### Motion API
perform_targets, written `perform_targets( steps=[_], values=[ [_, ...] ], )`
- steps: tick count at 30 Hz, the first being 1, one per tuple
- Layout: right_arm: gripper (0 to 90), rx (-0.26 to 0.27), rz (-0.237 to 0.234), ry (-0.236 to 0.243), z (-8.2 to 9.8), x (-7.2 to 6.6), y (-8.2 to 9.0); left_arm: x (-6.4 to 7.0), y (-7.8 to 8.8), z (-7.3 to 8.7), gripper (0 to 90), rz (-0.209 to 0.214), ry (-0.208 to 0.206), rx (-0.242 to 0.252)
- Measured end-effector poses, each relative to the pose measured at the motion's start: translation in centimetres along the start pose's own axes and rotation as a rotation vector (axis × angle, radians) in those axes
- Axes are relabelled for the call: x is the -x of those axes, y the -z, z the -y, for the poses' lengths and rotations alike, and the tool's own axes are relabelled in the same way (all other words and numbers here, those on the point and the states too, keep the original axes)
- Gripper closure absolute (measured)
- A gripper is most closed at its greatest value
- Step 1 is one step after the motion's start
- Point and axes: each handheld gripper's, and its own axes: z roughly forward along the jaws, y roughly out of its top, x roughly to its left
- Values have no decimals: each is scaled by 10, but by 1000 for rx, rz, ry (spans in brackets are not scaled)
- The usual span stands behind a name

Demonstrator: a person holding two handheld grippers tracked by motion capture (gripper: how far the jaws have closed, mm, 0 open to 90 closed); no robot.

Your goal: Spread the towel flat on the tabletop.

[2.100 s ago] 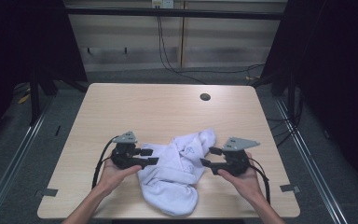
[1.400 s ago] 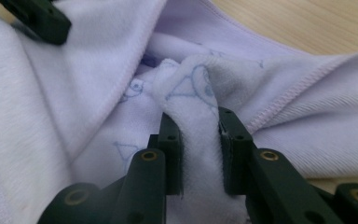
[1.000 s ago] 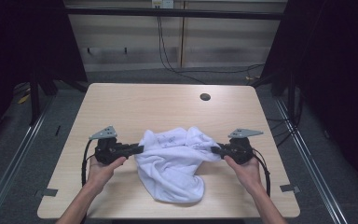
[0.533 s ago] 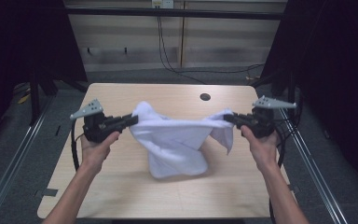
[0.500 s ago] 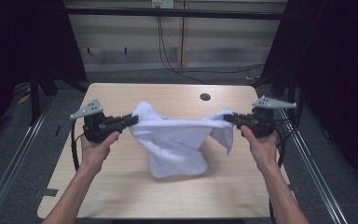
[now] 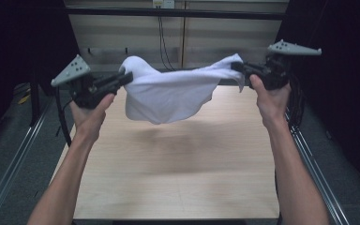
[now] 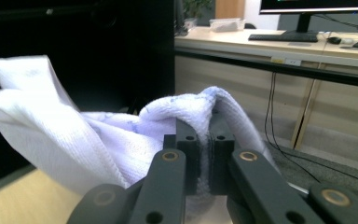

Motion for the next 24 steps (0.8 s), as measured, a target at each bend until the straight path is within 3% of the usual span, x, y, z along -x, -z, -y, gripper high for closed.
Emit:
perform_targets(
  steps=[1, 2, 3, 4, 5, 6, 7, 8, 9, 10, 11, 12, 15, 17, 19, 20, 21, 23, 24],
  values=[
    [864, 0, 0, 0, 0, 0, 0, 0, 0, 0, 828, 0, 0, 0],
    [865, -66, -8, 17, 31, -3, 4, 11, 0, 31, 827, 30, 17, -70],
    [865, -66, -8, 17, 31, -3, 4, 11, 0, 31, 828, 30, 17, -70],
    [866, -155, -18, -2, 73, -3, 5, 17, -1, 50, 828, 59, 34, -102],
    [866, -155, -18, -2, 73, -3, 5, 22, -2, 68, 828, 80, 50, -140],
    [867, -229, -33, -41, 121, -1, 8, 27, -3, 92, 828, 120, 97, -171],
    [867, -229, -33, -41, 121, -1, 8, 31, -4, 106, 828, 153, 135, -197],
    [868, -252, -37, -59, 136, -1, 10, 37, -4, 122, 828, 172, 137, -232],
    [868, -308, -47, -89, 171, 0, 15, 43, -5, 136, 825, 195, 155, -273],
    [868, -330, -51, -101, 186, -1, 18, 49, -6, 149, 822, 235, 171, -310],
    [868, -330, -51, -101, 186, -1, 18, 56, -5, 159, 822, 279, 176, -344],
    [868, -370, -57, -123, 215, -2, 24, 68, -2, 173, 800, 318, 162, -403],
    [868, -437, -49, -130, 244, -4, 24, 75, 2, 177, 726, 347, 177, -416],
    [869, -490, -29, -111, 253, -2, 24, 70, 6, 178, 677, 347, 186, -404],
    [868, -495, 7, -127, 255, 5, 27, 68, 7, 179, 615, 342, 202, -396],
    [869, -483, 29, -126, 255, 12, 29, 59, 13, 181, 591, 327, 234, -381],
    [867, -481, 58, -126, 256, 21, 32, 56, 14, 181, 570, 320, 237, -379],
    [850, -476, 67, -155, 259, 34, 35, 53, 15, 183, 551, 309, 248, -377],
    [776, -485, 72, -162, 262, 39, 38, 43, 16, 186, 554, 264, 241, -390]
  ],
)
